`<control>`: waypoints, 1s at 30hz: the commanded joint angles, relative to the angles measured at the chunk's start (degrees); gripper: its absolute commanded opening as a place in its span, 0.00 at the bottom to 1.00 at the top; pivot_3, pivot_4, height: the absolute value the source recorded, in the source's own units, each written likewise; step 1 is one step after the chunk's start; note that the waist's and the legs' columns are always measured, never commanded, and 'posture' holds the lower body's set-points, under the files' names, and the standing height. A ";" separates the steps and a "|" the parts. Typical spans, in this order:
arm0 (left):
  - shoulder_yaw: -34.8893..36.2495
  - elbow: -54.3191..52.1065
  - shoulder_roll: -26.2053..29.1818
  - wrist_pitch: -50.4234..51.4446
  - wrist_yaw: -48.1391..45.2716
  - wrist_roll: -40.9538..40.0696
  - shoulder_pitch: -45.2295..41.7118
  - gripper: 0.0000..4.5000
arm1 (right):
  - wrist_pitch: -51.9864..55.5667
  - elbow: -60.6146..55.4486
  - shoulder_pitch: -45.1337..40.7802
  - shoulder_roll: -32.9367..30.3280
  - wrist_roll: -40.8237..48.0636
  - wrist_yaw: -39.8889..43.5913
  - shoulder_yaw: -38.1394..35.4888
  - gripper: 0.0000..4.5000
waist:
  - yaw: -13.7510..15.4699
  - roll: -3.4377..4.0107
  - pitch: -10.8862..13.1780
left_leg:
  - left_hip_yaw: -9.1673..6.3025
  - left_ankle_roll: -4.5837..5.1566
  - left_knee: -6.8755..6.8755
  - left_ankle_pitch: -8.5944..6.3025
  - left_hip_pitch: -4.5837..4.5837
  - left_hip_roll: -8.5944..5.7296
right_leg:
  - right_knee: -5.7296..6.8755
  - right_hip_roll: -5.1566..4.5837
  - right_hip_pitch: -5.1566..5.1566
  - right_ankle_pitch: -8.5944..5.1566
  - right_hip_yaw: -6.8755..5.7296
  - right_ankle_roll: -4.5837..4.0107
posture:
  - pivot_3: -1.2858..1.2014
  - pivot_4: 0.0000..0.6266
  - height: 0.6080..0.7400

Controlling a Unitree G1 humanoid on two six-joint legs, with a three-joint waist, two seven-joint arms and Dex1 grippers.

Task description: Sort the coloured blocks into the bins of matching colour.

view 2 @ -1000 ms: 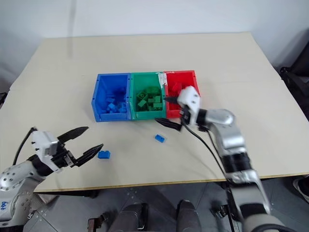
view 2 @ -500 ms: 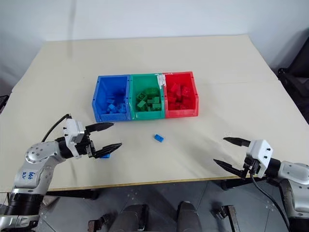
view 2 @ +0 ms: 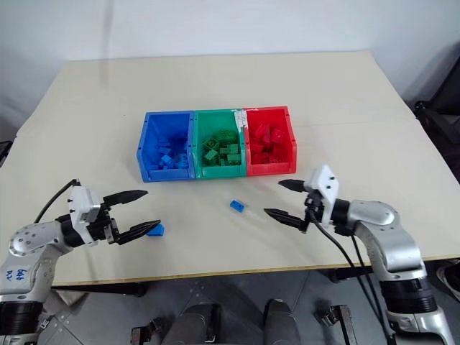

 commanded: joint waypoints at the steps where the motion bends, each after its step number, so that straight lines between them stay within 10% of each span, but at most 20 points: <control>1: 5.31 -5.66 0.46 0.35 1.56 -1.83 4.93 1.00 | 3.19 -0.40 -1.88 2.61 -2.95 -3.35 4.82 0.99 | 0.04 0.00 0.00 | -0.01 0.00 -0.02 -0.02 0.00 0.01 | 0.01 0.01 0.00 -0.01 -0.01 -0.02 | 0.52 0.24 1.00; 9: 6.06 -13.62 -1.39 4.00 4.56 -3.75 10.98 1.00 | -1.54 5.10 -3.46 8.69 -12.78 -9.14 12.74 0.96 | 0.35 -0.13 -0.08 | -0.01 0.19 0.21 -0.20 -0.04 -0.18 | 0.02 -0.14 0.06 0.00 -0.07 -0.02 | 0.52 0.24 1.00; 21: 7.70 -16.05 -1.48 5.78 5.48 -4.74 13.42 1.00 | -3.42 4.57 -4.97 8.54 -14.75 -6.96 12.32 0.12 | 0.15 -0.20 -0.12 | 0.11 0.09 0.21 -0.28 0.00 0.04 | 0.06 0.06 0.01 -0.01 -0.06 -0.04 | 0.52 0.24 1.00; 30: 10.98 -17.02 -5.53 4.81 10.40 -5.04 16.38 1.00 | 0.62 8.63 -20.83 19.88 -10.18 -10.79 8.65 0.10 | -1.13 -0.19 -0.12 | 0.17 -0.07 0.20 -0.37 -0.01 0.34 | 0.06 0.32 -0.09 -0.03 -0.04 -0.10 | 0.52 0.24 1.00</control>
